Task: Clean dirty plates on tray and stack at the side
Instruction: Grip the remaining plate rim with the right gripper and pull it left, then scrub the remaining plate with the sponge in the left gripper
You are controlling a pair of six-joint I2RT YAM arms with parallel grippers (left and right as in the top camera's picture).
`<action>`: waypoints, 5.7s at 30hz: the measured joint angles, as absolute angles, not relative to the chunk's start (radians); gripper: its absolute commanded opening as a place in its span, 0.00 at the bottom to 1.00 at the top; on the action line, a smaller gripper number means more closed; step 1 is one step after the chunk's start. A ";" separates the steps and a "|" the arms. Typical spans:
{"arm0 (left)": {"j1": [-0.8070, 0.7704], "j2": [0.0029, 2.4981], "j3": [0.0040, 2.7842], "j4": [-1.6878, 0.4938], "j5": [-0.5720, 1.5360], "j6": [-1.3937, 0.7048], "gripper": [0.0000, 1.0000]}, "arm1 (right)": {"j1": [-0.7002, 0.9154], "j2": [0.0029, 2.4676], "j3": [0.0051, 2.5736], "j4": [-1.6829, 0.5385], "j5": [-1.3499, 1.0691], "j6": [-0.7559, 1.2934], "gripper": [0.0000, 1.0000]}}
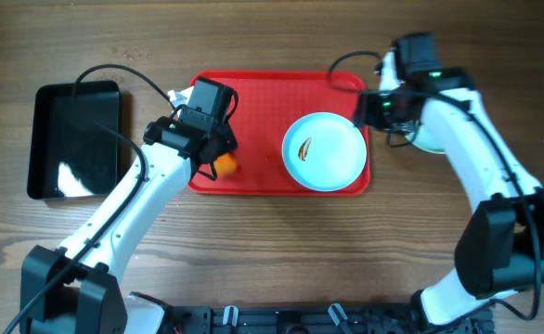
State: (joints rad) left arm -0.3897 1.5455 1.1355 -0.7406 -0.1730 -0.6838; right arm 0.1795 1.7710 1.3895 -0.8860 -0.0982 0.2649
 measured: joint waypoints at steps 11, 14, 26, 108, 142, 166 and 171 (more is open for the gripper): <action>-0.390 1.546 1.135 -0.741 -0.173 -0.684 0.04 | 0.244 1.771 1.323 -0.794 0.036 0.202 0.56; -0.390 1.546 1.135 -0.740 -0.173 -0.684 0.06 | 0.244 1.771 1.283 -0.759 0.038 0.186 0.56; -0.390 1.546 1.135 -0.741 -0.170 -0.694 0.26 | 0.244 1.776 1.250 -0.698 0.035 0.145 0.50; -0.390 1.753 1.125 -0.752 -0.219 -0.608 0.55 | 0.416 1.994 1.341 -0.732 -0.181 0.363 0.30; -0.329 1.825 1.072 -0.696 -0.100 -0.454 0.04 | 0.416 1.996 1.341 -0.721 -0.179 0.363 0.22; -0.324 1.657 1.102 -0.722 0.032 -0.450 0.04 | 0.416 2.028 1.341 -0.702 -0.187 0.379 0.04; -0.328 1.658 1.105 -0.678 0.084 -0.454 0.04 | 0.416 2.030 1.341 -0.694 -0.202 0.381 0.04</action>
State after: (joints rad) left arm -0.3279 1.6581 1.1053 -0.6781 0.0837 -0.4538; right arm 0.4156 2.0304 1.3415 -0.6937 -0.2020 0.3813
